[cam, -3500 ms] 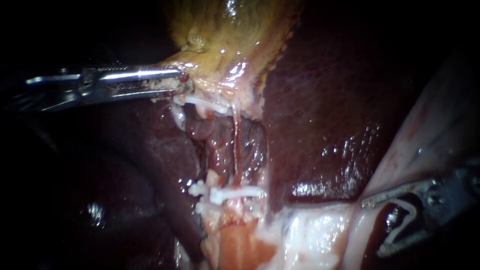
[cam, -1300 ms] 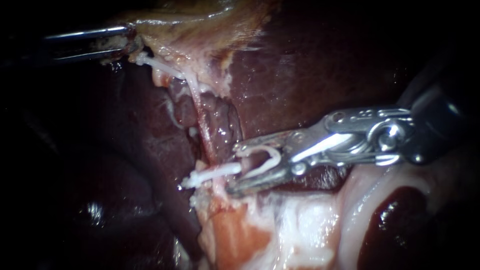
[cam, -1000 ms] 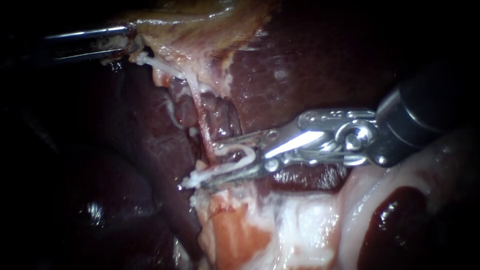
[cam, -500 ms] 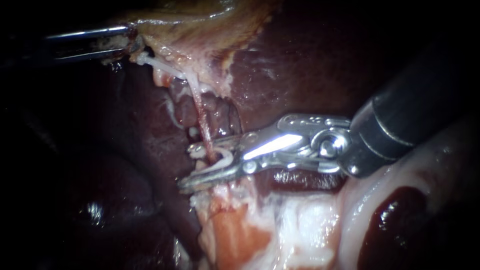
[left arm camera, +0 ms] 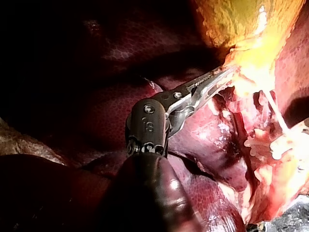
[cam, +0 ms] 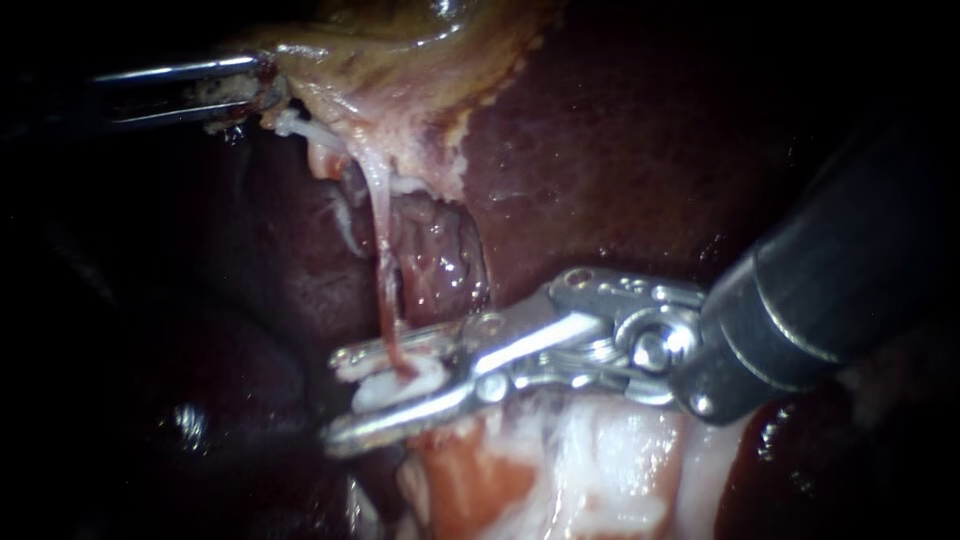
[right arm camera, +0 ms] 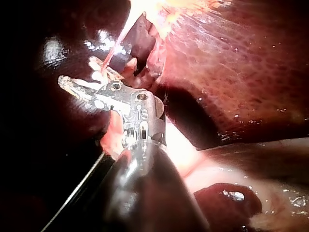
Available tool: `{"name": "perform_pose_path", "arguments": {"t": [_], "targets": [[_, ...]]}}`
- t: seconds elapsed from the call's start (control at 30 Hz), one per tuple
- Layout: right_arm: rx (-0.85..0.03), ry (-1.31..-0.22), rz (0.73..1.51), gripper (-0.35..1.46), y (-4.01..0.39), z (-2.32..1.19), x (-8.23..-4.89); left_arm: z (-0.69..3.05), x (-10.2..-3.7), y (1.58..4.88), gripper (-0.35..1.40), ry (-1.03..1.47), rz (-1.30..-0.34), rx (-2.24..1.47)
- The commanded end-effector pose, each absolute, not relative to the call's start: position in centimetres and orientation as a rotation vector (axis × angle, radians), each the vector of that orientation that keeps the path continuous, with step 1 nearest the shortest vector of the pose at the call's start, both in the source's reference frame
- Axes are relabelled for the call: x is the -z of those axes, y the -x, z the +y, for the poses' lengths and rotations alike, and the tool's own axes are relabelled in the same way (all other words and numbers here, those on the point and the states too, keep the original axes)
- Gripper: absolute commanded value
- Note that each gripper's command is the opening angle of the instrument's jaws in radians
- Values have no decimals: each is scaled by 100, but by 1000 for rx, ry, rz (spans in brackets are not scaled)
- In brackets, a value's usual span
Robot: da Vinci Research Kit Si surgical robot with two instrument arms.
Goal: Clipping second clip right tube
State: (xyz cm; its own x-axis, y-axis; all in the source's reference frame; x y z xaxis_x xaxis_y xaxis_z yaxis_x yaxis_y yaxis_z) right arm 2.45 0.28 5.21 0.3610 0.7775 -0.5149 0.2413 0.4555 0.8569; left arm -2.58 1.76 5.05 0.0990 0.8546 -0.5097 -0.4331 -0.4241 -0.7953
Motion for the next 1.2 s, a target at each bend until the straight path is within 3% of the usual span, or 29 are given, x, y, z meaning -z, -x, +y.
{"name": "perform_pose_path", "arguments": {"t": [0.03,0.2,0.27,0.7,1.2], "targets": [[-442,-1092,1188,42,-243,28,-522,176,-505,258,-35,1321,-466,-1554],[-449,-1086,1195,27,-235,32,-523,176,-505,258,-35,1321,-466,-1554],[-450,-1089,1195,8,-231,34,-521,176,-505,258,-35,1321,-466,-1554],[-451,-1093,1192,-35,-223,44,-521,176,-505,258,-35,1321,-466,-1554],[-458,-1098,1156,-35,-216,48,-521,176,-505,259,-35,1321,-465,-1554]]}}
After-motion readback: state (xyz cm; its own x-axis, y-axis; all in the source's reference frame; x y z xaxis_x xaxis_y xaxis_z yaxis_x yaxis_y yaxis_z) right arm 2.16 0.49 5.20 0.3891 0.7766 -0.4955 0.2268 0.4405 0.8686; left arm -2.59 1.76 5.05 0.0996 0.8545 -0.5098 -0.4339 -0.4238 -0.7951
